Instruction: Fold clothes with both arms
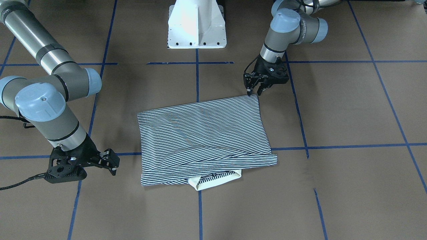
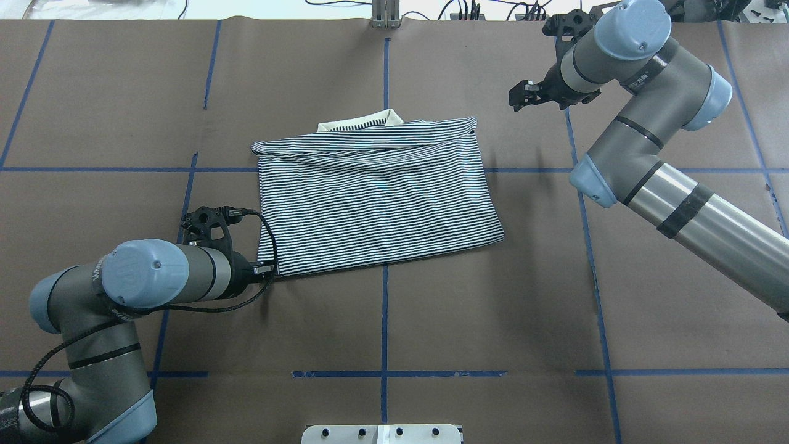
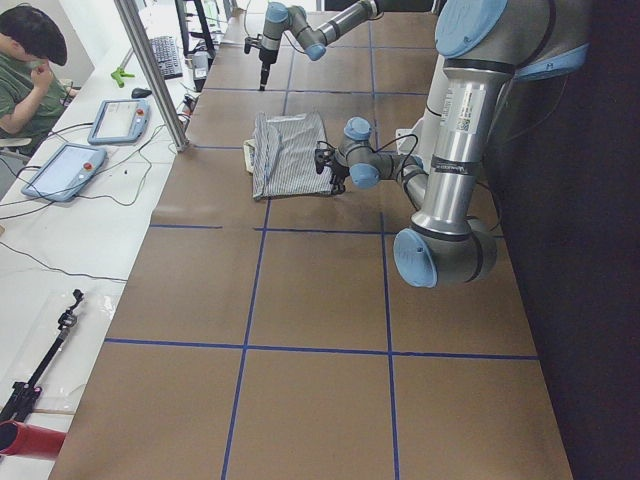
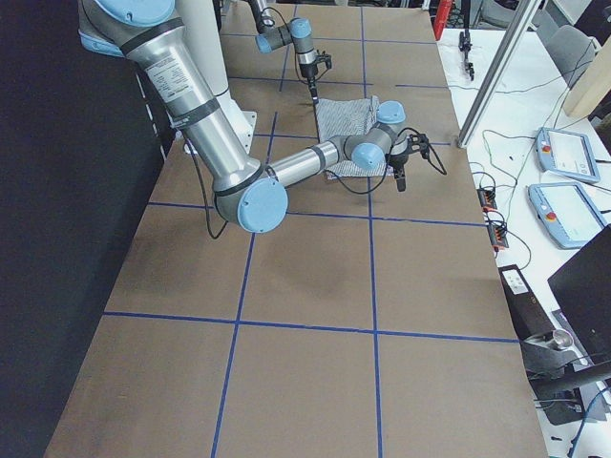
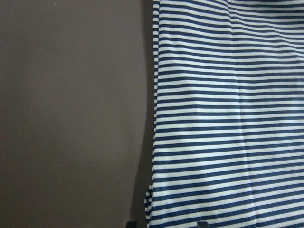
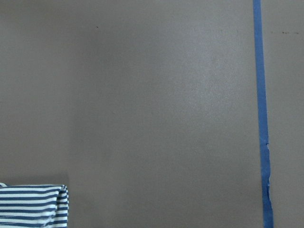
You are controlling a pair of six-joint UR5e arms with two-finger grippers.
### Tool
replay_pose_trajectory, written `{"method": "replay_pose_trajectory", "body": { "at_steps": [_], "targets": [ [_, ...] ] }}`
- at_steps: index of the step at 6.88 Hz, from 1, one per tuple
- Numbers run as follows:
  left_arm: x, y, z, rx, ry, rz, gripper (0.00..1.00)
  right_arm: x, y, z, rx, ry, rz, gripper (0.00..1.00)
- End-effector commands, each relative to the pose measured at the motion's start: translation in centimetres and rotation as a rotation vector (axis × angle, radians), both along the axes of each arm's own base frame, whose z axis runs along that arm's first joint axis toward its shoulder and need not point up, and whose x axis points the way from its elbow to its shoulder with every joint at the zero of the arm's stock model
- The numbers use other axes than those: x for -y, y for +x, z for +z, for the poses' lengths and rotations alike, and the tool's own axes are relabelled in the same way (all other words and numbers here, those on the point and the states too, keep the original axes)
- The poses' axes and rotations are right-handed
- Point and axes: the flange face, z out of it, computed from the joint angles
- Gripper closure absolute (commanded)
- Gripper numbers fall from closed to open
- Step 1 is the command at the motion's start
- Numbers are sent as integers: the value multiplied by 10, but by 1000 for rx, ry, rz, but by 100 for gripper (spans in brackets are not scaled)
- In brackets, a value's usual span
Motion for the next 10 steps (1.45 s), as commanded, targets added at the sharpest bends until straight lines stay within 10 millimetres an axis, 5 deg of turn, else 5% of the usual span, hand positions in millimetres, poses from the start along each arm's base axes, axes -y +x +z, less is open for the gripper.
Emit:
{"method": "replay_pose_trajectory", "body": {
  "at_steps": [1,8,9,10],
  "targets": [
    [-1,5,-3,-4,-1,4,53,0,0,0,0,-1,0,0],
    [7,8,3,13,1,-6,55,-1,1,3,-2,-2,-1,0],
    [8,11,5,17,-2,-7,68,-1,1,3,-2,-2,-1,0],
    [8,11,4,16,0,-4,98,-1,0,3,-2,-2,-2,0]
  ]
}}
